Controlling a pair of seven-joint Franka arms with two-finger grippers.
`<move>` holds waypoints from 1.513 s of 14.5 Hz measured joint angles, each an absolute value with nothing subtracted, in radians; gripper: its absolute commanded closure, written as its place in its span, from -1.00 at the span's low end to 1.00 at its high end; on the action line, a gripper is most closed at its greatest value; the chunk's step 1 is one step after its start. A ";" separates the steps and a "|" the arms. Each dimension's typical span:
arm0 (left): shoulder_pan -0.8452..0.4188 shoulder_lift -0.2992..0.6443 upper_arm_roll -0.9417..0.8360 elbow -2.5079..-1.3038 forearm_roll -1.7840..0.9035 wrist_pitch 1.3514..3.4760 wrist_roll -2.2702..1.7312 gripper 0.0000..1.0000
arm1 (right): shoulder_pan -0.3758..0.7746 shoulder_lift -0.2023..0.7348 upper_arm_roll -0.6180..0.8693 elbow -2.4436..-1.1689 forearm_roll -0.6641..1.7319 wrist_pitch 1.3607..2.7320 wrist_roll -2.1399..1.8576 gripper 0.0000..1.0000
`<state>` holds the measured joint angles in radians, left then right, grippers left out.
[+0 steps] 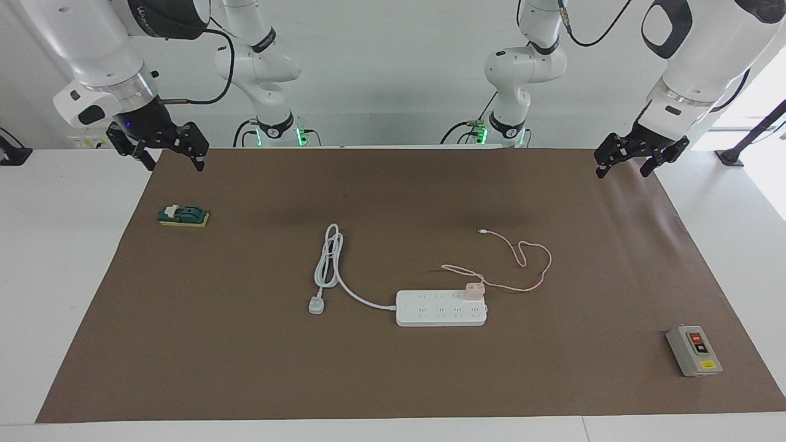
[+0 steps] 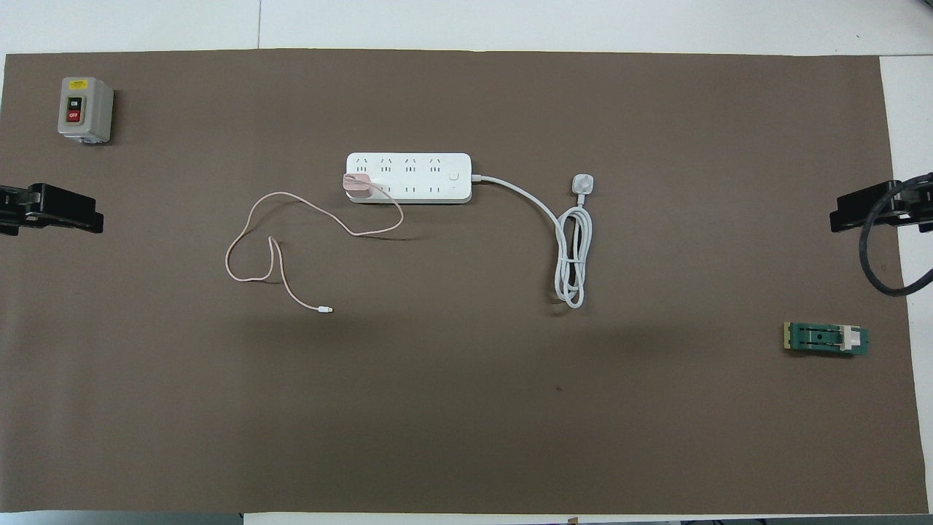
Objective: Unplug charger and place it aside
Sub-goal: 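Reach the left gripper to the pink charger while the right gripper reaches the strip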
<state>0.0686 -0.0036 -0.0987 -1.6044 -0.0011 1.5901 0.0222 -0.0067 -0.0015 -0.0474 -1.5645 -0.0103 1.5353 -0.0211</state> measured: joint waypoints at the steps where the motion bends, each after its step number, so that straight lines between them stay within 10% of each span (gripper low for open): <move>1: 0.069 -0.004 -0.099 -1.604 -0.001 1.590 0.022 -1.00 | -0.007 -0.002 -0.047 -1.565 -0.010 1.535 -0.021 -1.00; 16: 0.028 0.015 -0.105 -1.577 -0.014 1.595 -0.416 -1.00 | -0.005 -0.002 -0.020 -1.565 -0.005 1.510 0.005 -1.00; 22: -0.090 0.161 -0.108 -1.471 -0.013 1.703 -1.051 -1.00 | 0.031 -0.004 -0.009 -1.565 0.140 1.506 0.563 -1.00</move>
<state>-0.0901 0.1615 -0.1077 -1.4708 -0.0128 1.7034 -1.0506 0.0308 -0.0037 -0.0088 -1.5646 0.1397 1.5058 0.5634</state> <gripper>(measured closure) 0.000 0.000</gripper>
